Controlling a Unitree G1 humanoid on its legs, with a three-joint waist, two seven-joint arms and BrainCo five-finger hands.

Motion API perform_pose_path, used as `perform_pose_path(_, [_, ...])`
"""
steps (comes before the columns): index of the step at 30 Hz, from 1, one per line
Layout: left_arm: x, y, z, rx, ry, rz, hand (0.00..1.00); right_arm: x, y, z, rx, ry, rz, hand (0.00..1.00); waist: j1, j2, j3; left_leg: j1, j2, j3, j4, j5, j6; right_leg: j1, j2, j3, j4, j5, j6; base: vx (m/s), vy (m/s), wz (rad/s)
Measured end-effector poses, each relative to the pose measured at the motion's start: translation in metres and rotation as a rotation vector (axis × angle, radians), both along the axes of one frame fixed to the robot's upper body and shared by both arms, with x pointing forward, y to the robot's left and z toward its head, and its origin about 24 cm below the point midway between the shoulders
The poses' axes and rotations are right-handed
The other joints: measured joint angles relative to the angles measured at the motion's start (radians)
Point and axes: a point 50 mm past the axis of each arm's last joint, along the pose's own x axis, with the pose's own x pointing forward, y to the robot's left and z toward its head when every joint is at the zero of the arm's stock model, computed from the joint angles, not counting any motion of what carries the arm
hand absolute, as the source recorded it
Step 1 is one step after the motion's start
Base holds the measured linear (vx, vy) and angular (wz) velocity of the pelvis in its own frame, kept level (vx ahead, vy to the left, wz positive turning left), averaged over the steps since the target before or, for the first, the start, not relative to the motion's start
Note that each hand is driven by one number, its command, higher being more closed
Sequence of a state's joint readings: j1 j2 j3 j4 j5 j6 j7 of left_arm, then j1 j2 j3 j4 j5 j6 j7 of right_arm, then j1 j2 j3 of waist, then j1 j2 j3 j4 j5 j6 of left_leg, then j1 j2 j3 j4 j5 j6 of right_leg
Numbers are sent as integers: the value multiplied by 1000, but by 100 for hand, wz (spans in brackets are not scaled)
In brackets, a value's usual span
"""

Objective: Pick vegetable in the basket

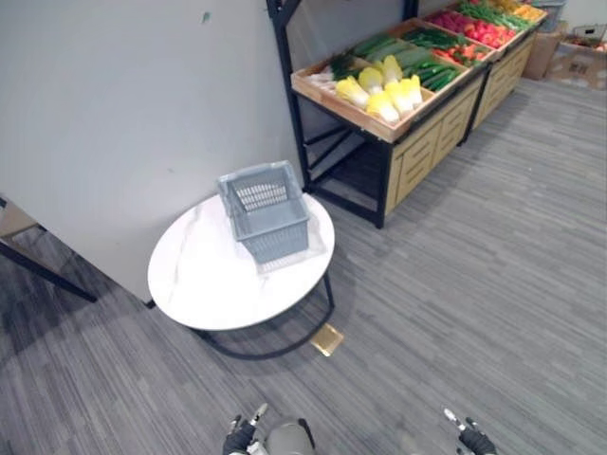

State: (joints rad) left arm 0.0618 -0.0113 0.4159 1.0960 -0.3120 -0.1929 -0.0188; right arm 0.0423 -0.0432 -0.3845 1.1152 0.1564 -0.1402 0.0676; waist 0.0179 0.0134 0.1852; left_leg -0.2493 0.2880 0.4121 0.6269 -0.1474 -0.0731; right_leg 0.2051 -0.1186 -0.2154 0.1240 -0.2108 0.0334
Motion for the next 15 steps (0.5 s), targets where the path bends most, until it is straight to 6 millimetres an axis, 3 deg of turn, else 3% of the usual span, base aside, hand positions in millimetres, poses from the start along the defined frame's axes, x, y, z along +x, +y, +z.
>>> perform_pose_path(2, [1, 1, 0, 8, 2, -11, 0, 1, 3, 0, 4, -4, -1, 0, -1, -7, -1, 16, -24, 42, -261, 51, 30, 47, -35, -13, -23, -15, 32, 456, 290, 7])
perform_pose_path(3, [-2, 0, 0, 9, 12, -12, 0, -3, 4, -1, 2, 10, 1, 0, 3, -3, -5, 21, -34, 38, -426, 73, 30, 82, -54, -23, -31, -53, 75, 419, 334, 16])
perform_pose_path(4, [-2, 0, 0, 10, 10, -9, 0, -5, 3, -2, -3, 19, 1, 0, 6, -1, -7, 8, -30, 37, -409, 120, 30, 97, -61, -21, -29, -76, 92, 445, 376, 22])
perform_pose_path(5, [-2, 1, 0, 13, 12, -19, 0, -8, 5, -3, 2, 34, 4, 0, 5, -5, -24, -6, -48, 30, -374, 176, 50, 111, -81, -17, -20, -96, 86, 471, 393, 34])
perform_pose_path(6, [-1, 7, 1, 35, 19, -46, 0, -13, 12, -6, 20, 62, 31, 0, -7, -45, -50, -26, -86, 34, -347, 177, 58, 107, -117, 9, -9, -86, 67, 569, 463, 51])
perform_pose_path(7, [-3, 13, 1, 53, 33, -69, 0, -11, 19, -8, 38, 64, 40, 0, -11, -71, -72, -35, -117, 35, -347, 152, 74, 84, -139, 42, 17, -40, 37, 475, 383, 43])
perform_pose_path(8, [-4, 15, 1, 57, 40, -73, 0, -10, 21, -8, 44, 65, 42, 0, -11, -79, -82, -35, -127, 34, -353, 143, 78, 68, -145, 59, 34, -2, 40, 479, 365, 30])
perform_pose_path(10, [-9, 20, -1, 69, 72, -88, 0, -12, 19, -8, 39, 74, 37, 0, -10, -95, -112, 6, -176, 31, -395, 129, 107, 7, -168, 123, 156, 137, 76, 502, 335, 23])
perform_pose_path(11, [-9, 20, -1, 75, 78, -112, 0, -13, 17, -8, 36, 76, 32, 0, -11, -95, -112, 29, -192, 29, -411, 122, 114, -11, -170, 142, 213, 177, 78, 483, 299, 28])
perform_pose_path(12, [-9, 17, -2, 79, 92, -166, 0, -16, 15, -9, 30, 85, 32, 0, -16, -95, -110, 85, -212, 14, -448, 108, 121, -73, -179, 178, 377, 289, 99, 428, 251, 27])
perform_pose_path(13, [-9, 18, -1, 92, 100, -203, 0, -18, 15, -9, 28, 90, 38, 0, -19, -86, -104, 113, -220, 11, -462, 100, 123, -109, -181, 196, 473, 305, 121, 483, 254, 36])
perform_pose_path(14, [-9, 19, -2, 111, 119, -269, 0, -19, 16, -9, 22, 96, 62, 0, -29, -87, -103, 170, -234, 0, -476, 84, 134, -188, -181, 222, 671, 302, 120, 372, 164, 38])
perform_pose_path(15, [-10, 19, -2, 125, 135, -326, 0, -15, 14, -7, 5, 80, 82, 0, -36, -83, -97, 230, -246, -11, -502, 71, 131, -257, -176, 208, 819, 249, 128, 355, 124, 34])
